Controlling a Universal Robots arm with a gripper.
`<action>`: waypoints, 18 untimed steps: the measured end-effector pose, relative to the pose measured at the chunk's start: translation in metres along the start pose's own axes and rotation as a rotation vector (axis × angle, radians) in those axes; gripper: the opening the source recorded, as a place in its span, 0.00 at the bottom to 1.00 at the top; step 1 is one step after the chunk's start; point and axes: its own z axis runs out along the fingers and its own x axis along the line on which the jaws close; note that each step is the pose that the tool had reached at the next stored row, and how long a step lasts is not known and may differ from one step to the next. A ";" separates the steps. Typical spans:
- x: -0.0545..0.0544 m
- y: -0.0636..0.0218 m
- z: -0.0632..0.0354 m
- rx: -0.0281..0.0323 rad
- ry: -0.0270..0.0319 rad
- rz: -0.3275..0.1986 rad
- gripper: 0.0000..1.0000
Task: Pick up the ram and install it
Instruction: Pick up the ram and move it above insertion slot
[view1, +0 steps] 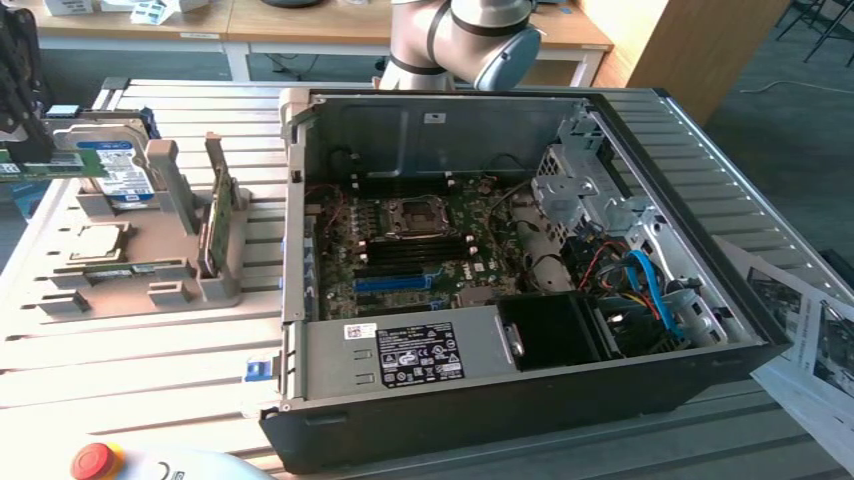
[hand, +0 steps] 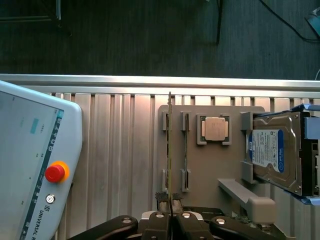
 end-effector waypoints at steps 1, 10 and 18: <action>0.000 -0.0011 0.0000 0.0001 -0.0001 0.000 0.12; 0.005 -0.0153 -0.0005 -0.0015 -0.0002 0.000 0.12; 0.009 -0.0312 -0.0011 -0.0042 -0.0002 0.000 0.12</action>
